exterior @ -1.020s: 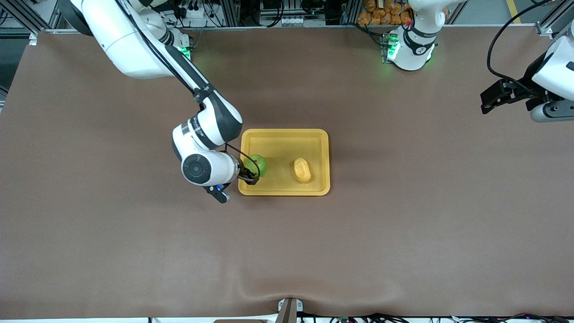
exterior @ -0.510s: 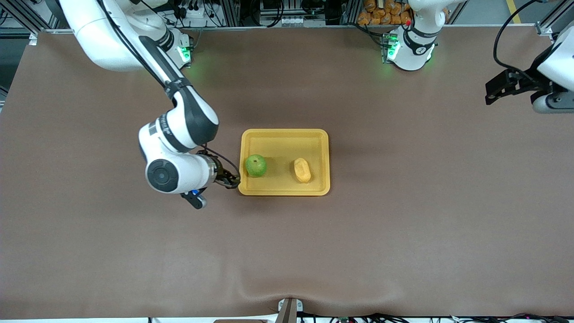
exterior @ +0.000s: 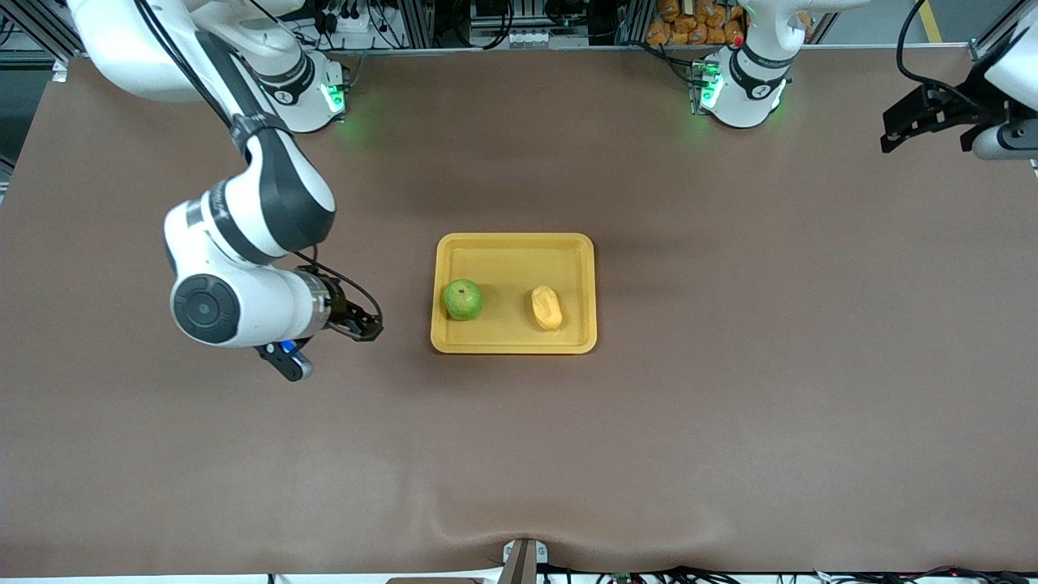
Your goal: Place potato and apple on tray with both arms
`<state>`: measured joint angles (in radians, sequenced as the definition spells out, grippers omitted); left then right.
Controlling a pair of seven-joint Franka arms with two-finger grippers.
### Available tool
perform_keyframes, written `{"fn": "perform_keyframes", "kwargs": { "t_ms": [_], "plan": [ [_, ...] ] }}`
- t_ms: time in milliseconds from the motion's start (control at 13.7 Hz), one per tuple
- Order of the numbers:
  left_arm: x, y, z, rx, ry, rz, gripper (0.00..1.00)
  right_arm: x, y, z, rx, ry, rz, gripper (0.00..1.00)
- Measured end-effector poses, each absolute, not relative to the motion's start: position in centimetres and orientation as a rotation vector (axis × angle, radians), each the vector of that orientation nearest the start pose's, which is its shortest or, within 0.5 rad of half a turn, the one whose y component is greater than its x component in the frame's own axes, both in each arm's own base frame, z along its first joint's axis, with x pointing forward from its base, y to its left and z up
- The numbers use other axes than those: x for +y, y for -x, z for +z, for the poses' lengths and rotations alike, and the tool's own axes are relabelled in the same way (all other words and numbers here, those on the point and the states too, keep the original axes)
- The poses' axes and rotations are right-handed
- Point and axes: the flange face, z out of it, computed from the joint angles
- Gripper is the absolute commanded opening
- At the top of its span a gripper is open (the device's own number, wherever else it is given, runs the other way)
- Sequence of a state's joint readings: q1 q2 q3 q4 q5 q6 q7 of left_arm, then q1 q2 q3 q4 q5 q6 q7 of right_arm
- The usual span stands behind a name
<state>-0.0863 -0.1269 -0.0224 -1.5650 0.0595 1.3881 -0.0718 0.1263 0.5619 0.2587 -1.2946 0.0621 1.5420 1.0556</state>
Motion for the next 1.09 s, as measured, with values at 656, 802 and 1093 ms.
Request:
{"fn": "perform_keyframes", "kwargs": {
  "t_ms": [656, 802, 1093],
  "plan": [
    [-5.1, -48.1, 67.3, -0.007, 3.082, 0.044, 1.00, 14.2, -63.7, 46.5, 0.631, 3.141, 0.524, 1.00],
    [-5.1, -48.1, 67.3, -0.006, 3.082, 0.038, 1.00, 12.5, -63.5, 47.9, 0.526, 3.159, 0.509, 1.00],
    [-5.4, -48.1, 67.3, -0.003, 3.106, 0.043, 1.00, 8.3, -63.5, 50.2, 0.450, 3.164, 0.509, 1.00]
  ]
}}
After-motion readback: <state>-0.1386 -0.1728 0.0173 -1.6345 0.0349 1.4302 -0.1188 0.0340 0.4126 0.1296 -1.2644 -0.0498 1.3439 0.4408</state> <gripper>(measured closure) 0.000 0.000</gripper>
